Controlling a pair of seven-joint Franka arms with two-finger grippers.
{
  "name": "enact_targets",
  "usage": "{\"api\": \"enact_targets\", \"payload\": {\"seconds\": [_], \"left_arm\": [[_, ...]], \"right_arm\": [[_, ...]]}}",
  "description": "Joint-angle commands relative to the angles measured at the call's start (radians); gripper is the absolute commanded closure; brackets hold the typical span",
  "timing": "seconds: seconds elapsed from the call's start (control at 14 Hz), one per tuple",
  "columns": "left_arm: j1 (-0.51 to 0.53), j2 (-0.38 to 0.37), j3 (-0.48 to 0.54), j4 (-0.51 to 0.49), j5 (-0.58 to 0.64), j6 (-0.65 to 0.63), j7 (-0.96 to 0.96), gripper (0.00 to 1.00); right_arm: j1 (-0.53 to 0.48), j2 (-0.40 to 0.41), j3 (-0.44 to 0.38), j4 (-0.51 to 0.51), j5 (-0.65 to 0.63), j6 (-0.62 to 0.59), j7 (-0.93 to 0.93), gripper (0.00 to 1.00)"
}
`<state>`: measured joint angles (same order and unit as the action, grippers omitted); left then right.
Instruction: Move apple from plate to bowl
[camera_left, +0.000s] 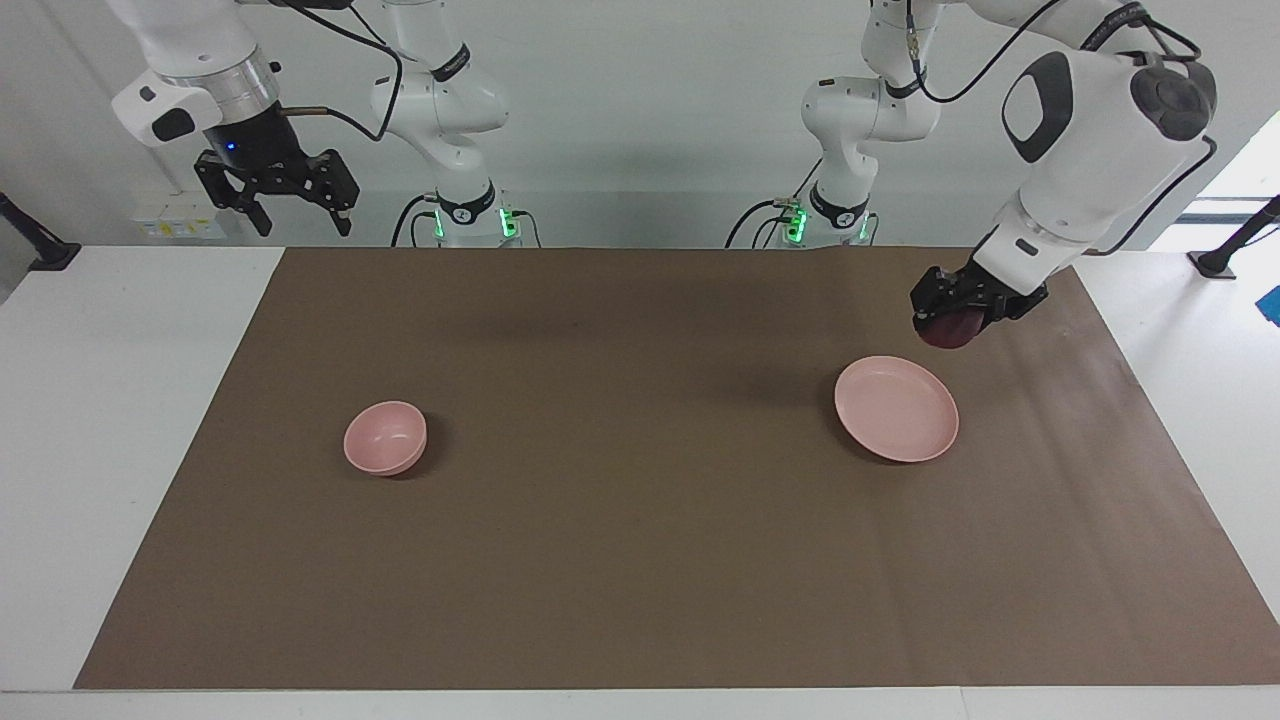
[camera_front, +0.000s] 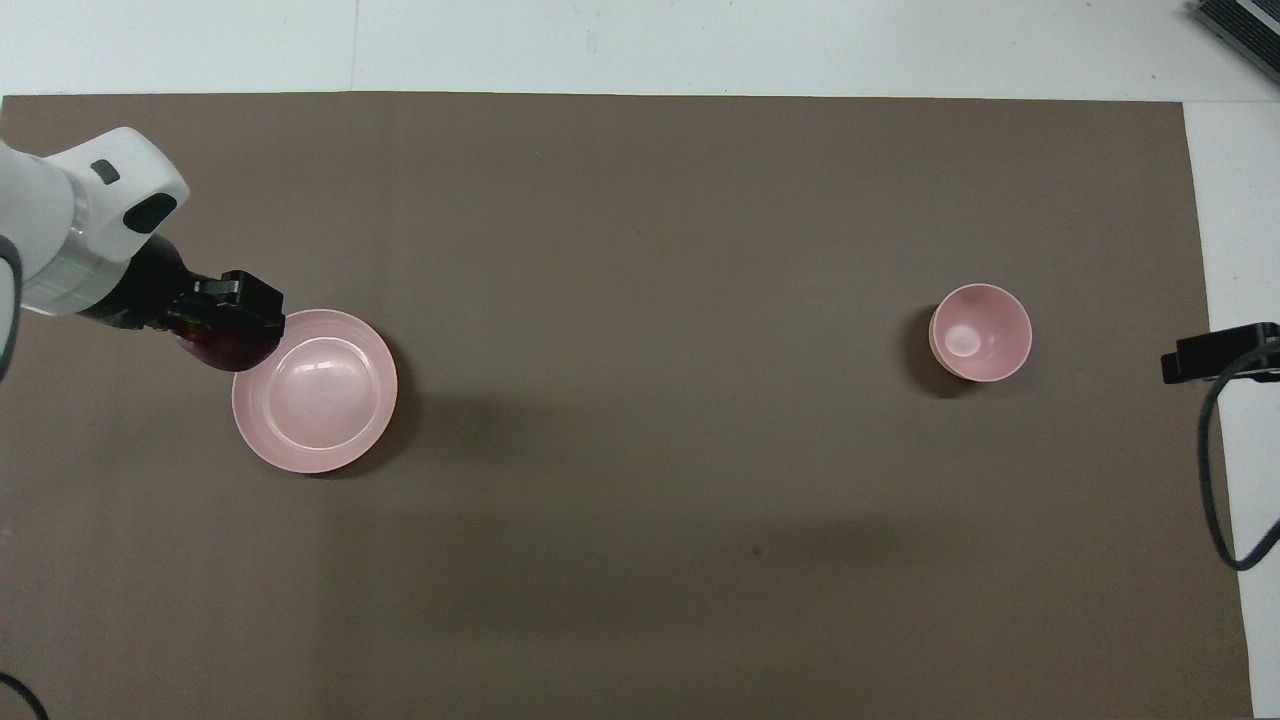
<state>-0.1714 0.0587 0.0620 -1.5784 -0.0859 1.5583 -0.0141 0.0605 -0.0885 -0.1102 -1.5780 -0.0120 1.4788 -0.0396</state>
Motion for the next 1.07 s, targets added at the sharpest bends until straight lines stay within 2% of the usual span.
{"api": "enact_targets", "payload": {"seconds": [0.0, 0.21, 0.36, 0.64, 1.0], "left_arm": [[-0.011, -0.011, -0.004, 0.072, 0.038, -0.076, 0.005, 1.0], [0.0, -0.025, -0.001, 0.072, 0.038, -0.061, 0.003, 1.0], [0.0, -0.037, -0.005, 0.066, 0.037, -0.053, 0.002, 1.0], [0.003, -0.04, -0.004, 0.051, 0.035, -0.078, 0.003, 1.0], [-0.013, -0.04, -0.007, -0.027, 0.02, -0.07, -0.064, 1.0]], "right_arm": [[-0.004, -0.024, 0.003, -0.008, 0.012, -0.037, -0.008, 0.0], [-0.004, -0.022, 0.004, -0.013, 0.024, 0.015, -0.003, 0.0], [-0.007, -0.011, -0.005, -0.023, 0.137, 0.06, 0.001, 0.0], [-0.008, -0.004, -0.003, -0.102, 0.262, 0.155, 0.003, 0.0], [-0.042, -0.004, -0.005, -0.198, 0.484, 0.254, 0.0, 0.0]]}}
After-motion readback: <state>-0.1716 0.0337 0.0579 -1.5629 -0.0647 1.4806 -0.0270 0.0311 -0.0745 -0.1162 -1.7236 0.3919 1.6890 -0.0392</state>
